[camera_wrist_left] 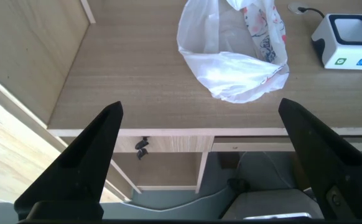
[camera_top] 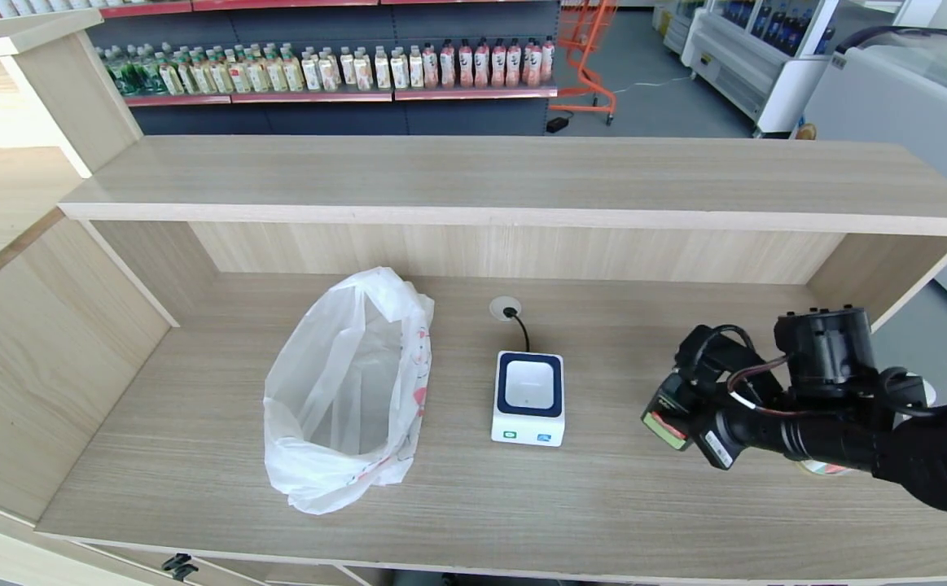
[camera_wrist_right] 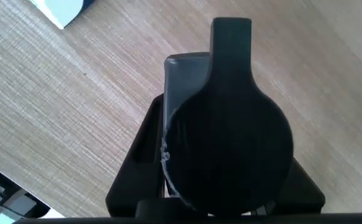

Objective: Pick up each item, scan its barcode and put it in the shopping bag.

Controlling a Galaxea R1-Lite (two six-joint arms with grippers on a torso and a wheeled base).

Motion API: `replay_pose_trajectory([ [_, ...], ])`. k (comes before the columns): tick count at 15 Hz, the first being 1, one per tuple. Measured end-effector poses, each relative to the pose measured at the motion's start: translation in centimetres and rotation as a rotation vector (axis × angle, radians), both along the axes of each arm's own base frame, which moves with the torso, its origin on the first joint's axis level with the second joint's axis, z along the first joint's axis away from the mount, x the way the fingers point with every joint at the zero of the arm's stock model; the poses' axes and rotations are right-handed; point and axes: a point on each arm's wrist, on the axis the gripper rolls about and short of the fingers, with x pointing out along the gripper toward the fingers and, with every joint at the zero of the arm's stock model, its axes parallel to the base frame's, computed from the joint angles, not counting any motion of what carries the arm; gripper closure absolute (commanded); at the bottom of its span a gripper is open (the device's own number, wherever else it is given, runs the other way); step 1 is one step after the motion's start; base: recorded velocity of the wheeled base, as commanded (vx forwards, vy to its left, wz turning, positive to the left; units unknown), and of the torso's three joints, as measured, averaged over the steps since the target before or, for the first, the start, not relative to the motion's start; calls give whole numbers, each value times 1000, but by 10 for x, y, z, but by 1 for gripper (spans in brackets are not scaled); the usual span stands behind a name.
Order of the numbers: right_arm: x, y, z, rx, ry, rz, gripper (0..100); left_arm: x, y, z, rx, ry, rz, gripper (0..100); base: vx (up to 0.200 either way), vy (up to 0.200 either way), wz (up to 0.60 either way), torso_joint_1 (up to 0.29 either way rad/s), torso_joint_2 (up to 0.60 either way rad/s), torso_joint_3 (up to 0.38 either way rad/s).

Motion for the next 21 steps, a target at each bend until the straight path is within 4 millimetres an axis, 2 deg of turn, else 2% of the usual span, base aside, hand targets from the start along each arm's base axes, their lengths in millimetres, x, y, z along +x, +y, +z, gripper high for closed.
replay_pose_trajectory([
  [3, -33, -40, 38, 24, -106, -191, 100, 0, 0, 0, 0, 0, 0, 0, 0, 0, 0, 0, 0, 0],
  [4, -49, -50, 49, -11, -164, -208, 100, 0, 0, 0, 0, 0, 0, 0, 0, 0, 0, 0, 0, 0],
  [6, -76, -59, 63, -205, -314, -124, 100, 0, 0, 0, 0, 0, 0, 0, 0, 0, 0, 0, 0, 0],
  [7, -86, -60, 66, -284, -393, 4, 100, 0, 0, 0, 0, 0, 0, 0, 0, 0, 0, 0, 0, 0],
  [9, -97, -55, 66, -324, -536, 385, 100, 0, 0, 0, 0, 0, 0, 0, 0, 0, 0, 0, 0, 0],
  [13, -102, -61, 56, -758, -992, 956, 100, 0, 0, 0, 0, 0, 0, 0, 0, 0, 0, 0, 0, 0],
  [16, -108, -49, 41, -850, -1194, 1232, 100, 0, 0, 0, 0, 1, 0, 0, 0, 0, 0, 0, 0, 0],
  [21, -116, -14, 32, -865, -1453, 1483, 100, 0, 0, 0, 0, 0, 0, 0, 0, 0, 0, 0, 0, 0],
])
